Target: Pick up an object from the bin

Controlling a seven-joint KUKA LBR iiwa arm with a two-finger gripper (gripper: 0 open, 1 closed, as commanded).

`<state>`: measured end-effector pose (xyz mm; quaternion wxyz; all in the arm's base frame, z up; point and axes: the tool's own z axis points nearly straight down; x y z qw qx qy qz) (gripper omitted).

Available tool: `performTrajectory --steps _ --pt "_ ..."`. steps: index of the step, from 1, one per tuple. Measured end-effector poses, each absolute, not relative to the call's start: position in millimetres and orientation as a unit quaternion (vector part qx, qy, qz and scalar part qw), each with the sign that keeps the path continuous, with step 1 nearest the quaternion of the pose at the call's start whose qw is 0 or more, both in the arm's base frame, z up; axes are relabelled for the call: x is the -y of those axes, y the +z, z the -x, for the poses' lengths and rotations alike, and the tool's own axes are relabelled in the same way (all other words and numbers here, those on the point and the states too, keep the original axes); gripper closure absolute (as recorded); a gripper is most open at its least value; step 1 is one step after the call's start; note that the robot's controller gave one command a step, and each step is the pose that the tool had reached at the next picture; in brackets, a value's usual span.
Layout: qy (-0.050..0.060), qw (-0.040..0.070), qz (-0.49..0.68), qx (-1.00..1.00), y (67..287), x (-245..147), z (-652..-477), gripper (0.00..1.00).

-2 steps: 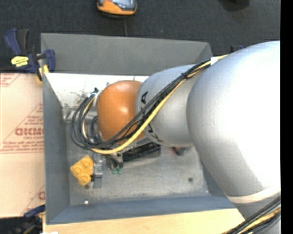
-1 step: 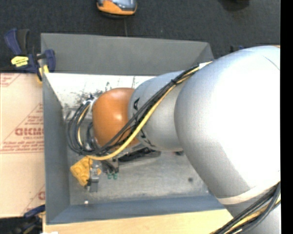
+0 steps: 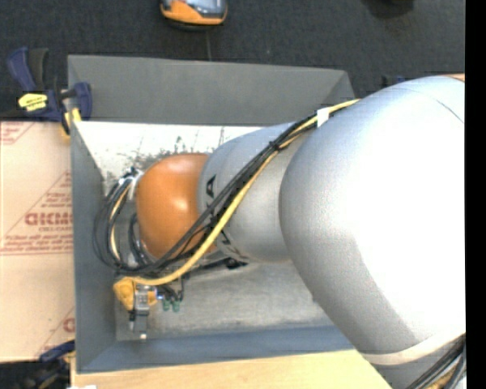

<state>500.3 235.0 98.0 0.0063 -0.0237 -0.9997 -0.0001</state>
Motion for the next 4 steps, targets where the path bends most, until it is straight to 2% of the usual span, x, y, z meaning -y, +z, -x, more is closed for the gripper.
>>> performTrajectory --steps 1,2,3,4 --pt "0.001 0.004 -0.090 0.996 74.1 -230.9 -523.8 0.00" --pt "-0.001 0.003 0.092 0.996 69.8 -230.2 -498.0 1.00" --pt "-0.001 0.003 0.092 0.996 69.8 -230.1 -498.1 1.00" --pt "0.000 0.007 0.092 0.996 90.0 -229.0 -496.3 1.00"
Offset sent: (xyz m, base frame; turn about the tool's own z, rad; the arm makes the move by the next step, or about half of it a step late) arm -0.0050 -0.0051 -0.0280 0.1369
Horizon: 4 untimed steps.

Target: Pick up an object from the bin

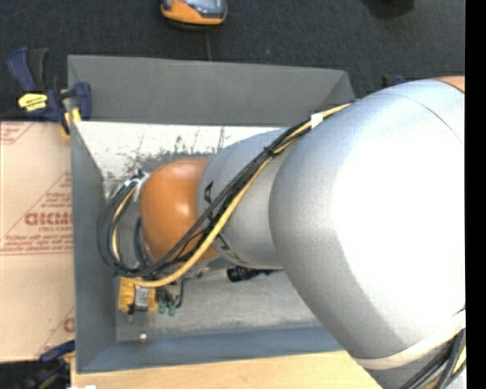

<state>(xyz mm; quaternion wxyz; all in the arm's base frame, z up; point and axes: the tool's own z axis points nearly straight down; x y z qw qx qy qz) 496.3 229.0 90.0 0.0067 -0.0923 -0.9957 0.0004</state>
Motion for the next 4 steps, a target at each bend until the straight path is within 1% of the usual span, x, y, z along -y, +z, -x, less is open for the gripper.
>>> performTrajectory --steps 2,3,4 --pt "0.000 0.007 0.093 0.996 122.5 -228.7 -497.7 1.00" --pt "0.001 0.010 0.093 0.996 151.8 -228.1 -496.8 1.00" --pt "0.000 0.007 0.091 0.996 195.9 -228.6 -498.3 1.00"
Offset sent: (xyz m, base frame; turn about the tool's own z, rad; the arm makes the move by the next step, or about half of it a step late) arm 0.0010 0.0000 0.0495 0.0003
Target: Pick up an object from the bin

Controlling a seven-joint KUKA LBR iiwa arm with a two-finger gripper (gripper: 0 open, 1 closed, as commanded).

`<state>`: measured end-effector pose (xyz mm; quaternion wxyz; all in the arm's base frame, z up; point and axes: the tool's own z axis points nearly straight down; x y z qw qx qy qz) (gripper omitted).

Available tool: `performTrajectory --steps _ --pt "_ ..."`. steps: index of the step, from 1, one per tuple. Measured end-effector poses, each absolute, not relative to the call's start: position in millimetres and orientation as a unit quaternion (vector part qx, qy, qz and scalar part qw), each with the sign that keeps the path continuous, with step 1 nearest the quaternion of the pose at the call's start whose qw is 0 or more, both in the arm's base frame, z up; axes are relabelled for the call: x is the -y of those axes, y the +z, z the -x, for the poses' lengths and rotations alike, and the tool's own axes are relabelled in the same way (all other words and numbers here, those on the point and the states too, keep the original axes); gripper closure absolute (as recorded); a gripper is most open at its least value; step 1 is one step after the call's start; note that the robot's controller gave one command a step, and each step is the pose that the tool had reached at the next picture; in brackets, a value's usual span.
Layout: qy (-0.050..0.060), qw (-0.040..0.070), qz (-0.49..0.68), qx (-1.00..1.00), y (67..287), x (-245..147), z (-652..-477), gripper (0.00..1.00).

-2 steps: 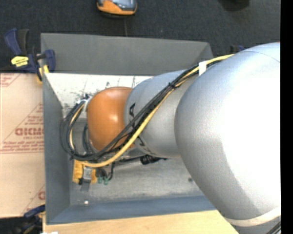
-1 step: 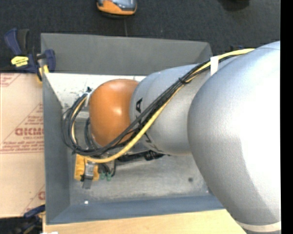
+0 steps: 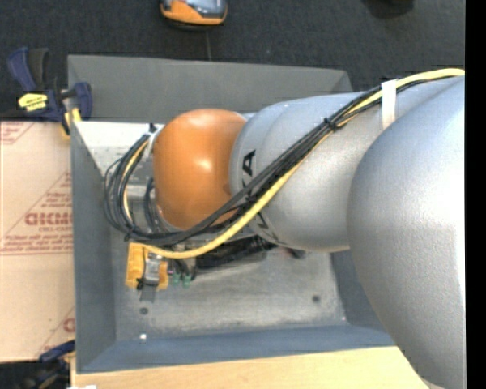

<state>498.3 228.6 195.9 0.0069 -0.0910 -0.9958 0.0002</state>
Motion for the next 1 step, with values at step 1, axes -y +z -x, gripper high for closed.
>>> performTrajectory --steps 1 --pt "0.000 0.007 0.090 0.996 235.8 -228.8 -498.6 1.00"
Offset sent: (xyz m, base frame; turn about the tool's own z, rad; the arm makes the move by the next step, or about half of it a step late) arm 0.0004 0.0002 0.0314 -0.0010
